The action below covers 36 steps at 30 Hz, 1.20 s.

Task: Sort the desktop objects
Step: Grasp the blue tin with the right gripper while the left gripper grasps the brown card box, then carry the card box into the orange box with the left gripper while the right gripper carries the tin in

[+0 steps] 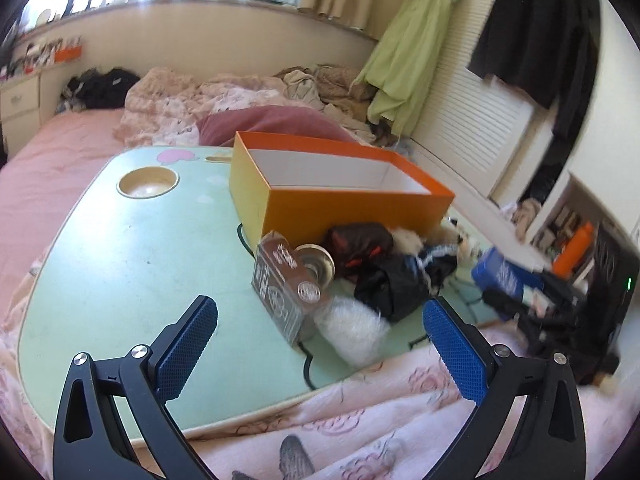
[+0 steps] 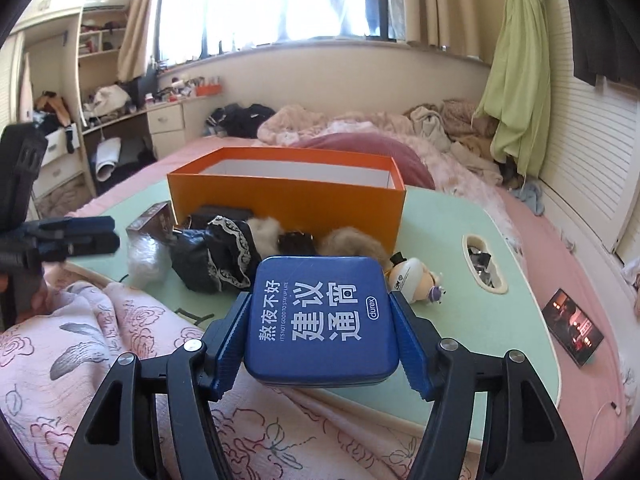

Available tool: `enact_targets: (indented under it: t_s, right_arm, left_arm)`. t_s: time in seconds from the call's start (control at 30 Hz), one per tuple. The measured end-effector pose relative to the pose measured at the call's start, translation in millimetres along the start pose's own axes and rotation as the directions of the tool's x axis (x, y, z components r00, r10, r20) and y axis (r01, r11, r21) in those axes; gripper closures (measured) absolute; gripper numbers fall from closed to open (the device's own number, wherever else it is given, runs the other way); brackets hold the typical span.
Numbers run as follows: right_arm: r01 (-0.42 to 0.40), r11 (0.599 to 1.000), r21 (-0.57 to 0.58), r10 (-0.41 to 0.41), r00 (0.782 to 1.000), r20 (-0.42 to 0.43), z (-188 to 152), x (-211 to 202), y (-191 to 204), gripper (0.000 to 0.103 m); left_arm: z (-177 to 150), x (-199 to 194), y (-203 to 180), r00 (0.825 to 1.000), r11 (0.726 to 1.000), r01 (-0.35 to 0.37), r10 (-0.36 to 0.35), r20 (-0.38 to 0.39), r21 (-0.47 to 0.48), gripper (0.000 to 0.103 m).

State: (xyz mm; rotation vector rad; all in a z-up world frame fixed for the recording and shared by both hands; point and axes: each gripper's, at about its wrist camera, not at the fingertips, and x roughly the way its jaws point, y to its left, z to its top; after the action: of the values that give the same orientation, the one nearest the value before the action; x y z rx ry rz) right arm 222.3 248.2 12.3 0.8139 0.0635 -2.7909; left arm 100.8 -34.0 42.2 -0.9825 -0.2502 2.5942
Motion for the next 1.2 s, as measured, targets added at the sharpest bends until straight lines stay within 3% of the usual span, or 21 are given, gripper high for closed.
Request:
enact_targets:
  t_s: [0.13,0.2,0.23,0.3,0.37,0.5,0.57,0.67,0.73,0.8,0.93,1.07,1.2]
  right_arm:
    - [-0.006,1.0,0.005,0.006,1.0,-0.003,-0.2,0.5,-2.9,0.036]
    - [-0.004,1.0,0.004,0.004,1.0,-0.005,-0.4,0.6,-2.8,0.036]
    - [-0.006,1.0,0.005,0.006,1.0,-0.006,-0.4,0.5,-3.0,0.036]
    - [-0.005,1.0,0.006,0.005,1.0,-0.005,-0.6,0.4,-3.1,0.036]
    - [-0.007,1.0,0.005,0.007,1.0,-0.004,-0.7,0.5,-3.7,0.036]
    - [-0.008,1.0,0.006,0.008,1.0,-0.005,-0.9,1.2,-4.0,0.036]
    - [-0.008,1.0,0.006,0.008,1.0,-0.006,-0.8,1.7,-4.2,0.036]
    - [-0.008,1.0,0.009,0.008,1.0,-0.01,-3.3,3.6,-4.2,0.036]
    - [-0.005,1.0,0.011,0.005,1.0,0.002,-5.9,1.7,-3.9,0.036]
    - [-0.009,1.0,0.014,0.008,1.0,0.023,-6.9,-2.1,-4.6,0.036]
    - [-0.027,0.999,0.031,0.025,0.996,0.086,-3.5,-14.8,-8.7,0.036]
    - [-0.038,0.996,0.084,0.026,0.989,0.144,30.6,-21.0,-11.5,0.036]
    - [-0.052,0.992,0.117,0.035,0.988,0.148,85.1,-2.1,-16.2,0.036]
  left_arm:
    - [22.8,22.6,3.3,0.993,0.995,-0.089,0.085,-0.077,-0.051,0.02]
    - [24.9,32.1,3.4,0.987,0.99,-0.134,0.129,-0.1,-0.042,0.037]
    - [24.5,36.1,5.4,0.985,0.989,-0.139,0.133,-0.11,-0.051,0.044]
    - [19.8,38.3,14.2,0.991,0.99,-0.082,0.068,-0.117,-0.119,0.063]
    - [13.1,33.3,22.2,0.994,0.987,-0.038,0.022,-0.103,-0.154,0.066]
    - [4.8,27.3,30.6,0.992,0.984,-0.104,0.092,-0.087,-0.147,0.066]
    - [5.3,28.8,41.3,0.992,0.978,-0.093,0.076,-0.096,-0.187,0.066]
    - [2.3,33.8,46.8,0.992,0.977,-0.096,0.078,-0.098,-0.189,0.073]
    - [1.6,32.0,48.9,0.995,0.976,-0.067,0.048,-0.092,-0.209,0.084]
    - [1.2,20.1,47.5,0.999,0.974,0.003,-0.014,-0.044,-0.228,0.084]
    - [17.1,-12.1,31.6,0.998,0.985,0.009,0.002,0.06,-0.172,0.084]
    - [46.3,-15.5,19.8,0.996,0.991,0.015,-0.003,0.091,-0.132,0.084]
    - [82.6,14.3,11.8,0.998,0.993,0.024,-0.017,0.063,-0.111,0.084]
